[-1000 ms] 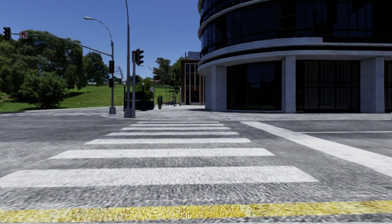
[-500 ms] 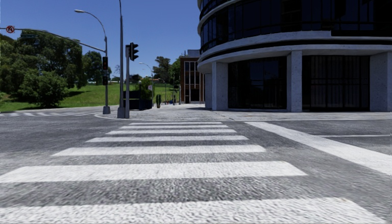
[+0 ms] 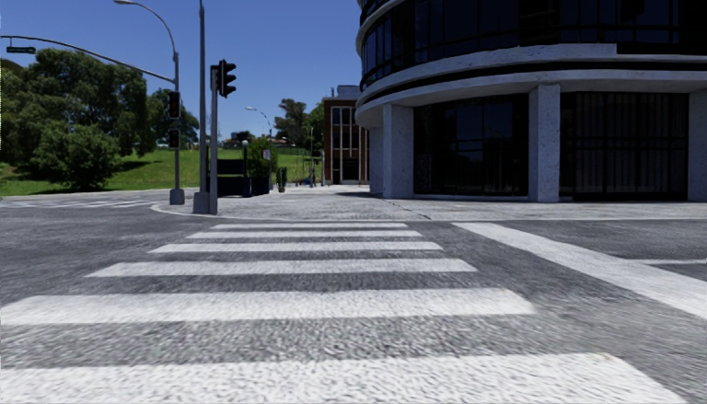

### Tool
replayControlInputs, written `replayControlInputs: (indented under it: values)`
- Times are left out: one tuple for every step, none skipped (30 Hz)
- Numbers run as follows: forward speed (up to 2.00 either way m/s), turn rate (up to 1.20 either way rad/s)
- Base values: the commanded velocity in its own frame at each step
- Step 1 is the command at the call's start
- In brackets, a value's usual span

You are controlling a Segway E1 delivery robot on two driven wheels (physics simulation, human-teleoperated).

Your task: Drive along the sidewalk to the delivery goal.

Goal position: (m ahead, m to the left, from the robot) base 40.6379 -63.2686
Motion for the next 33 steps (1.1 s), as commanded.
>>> replayControlInputs:
  values:
    - [2.00, 0.00]
    - [2.00, 0.00]
    - [2.00, 0.00]
    - [2.00, 0.00]
    - [2.00, 0.00]
    - [2.00, 0.00]
    - [2.00, 0.00]
    - [2.00, 0.00]
    - [2.00, 0.00]
    - [2.00, 0.00]
    - [2.00, 0.00]
    - [2.00, 0.00]
    - [2.00, 0.00]
    - [2.00, 0.00]
    - [2.00, 0.00]
    - [2.00, 0.00]
    - [2.00, 0.00]
    - [2.00, 0.00]
    - [2.00, 0.00]
    - [2.00, 0.00]
    - [2.00, 0.00]
    - [2.00, 0.00]
    - [2.00, 0.00]
    - [2.00, 0.00]
    - [2.00, 0.00]
    - [2.00, 0.00]
    - [2.00, 0.00]
    - [2.00, 0.00]
    - [2.00, 0.00]
    - [2.00, 0.00]
    - [2.00, 0.00]
    - [2.00, 0.00]
    - [2.00, 0.00]
